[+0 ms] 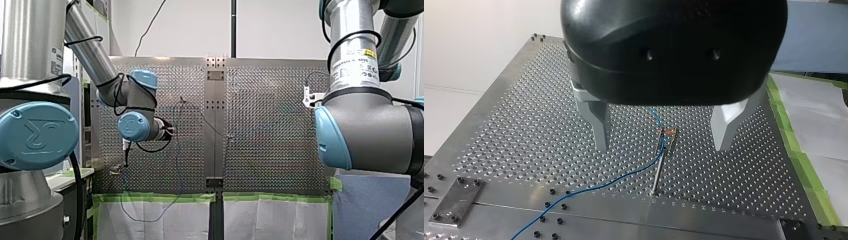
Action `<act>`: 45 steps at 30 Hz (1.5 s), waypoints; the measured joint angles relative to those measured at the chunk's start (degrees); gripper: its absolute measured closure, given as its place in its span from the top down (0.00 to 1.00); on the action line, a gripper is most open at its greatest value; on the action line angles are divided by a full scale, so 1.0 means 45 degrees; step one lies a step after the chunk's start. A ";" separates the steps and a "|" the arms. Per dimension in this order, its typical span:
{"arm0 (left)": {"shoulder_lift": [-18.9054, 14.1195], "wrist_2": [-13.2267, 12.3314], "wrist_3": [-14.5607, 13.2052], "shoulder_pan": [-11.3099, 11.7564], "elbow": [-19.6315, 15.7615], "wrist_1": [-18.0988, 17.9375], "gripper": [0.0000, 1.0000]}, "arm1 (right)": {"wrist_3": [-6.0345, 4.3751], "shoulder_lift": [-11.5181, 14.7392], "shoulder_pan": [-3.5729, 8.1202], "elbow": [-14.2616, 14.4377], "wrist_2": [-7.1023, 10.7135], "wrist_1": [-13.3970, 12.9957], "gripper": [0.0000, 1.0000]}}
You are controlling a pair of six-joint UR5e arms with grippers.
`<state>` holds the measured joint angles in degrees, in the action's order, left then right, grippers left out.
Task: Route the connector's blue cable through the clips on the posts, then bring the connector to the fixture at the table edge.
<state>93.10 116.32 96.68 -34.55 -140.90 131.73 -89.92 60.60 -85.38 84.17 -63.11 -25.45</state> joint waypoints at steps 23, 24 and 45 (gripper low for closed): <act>0.0017 -0.0013 -0.0002 0.0029 0.0000 -0.0012 1.00 | -0.0081 0.0005 -0.0073 -0.0003 -0.0027 0.0052 1.00; 0.0016 -0.0012 -0.0002 0.0028 -0.0001 -0.0014 1.00 | -0.0081 0.0004 -0.0075 -0.0003 -0.0035 0.0058 1.00; 0.0020 -0.0037 -0.0002 0.0037 -0.0002 -0.0033 1.00 | -0.0083 0.0005 -0.0083 -0.0001 -0.0395 0.0019 1.00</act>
<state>93.19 116.15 96.68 -34.38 -140.91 131.58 -90.29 60.62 -85.75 84.17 -64.88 -25.36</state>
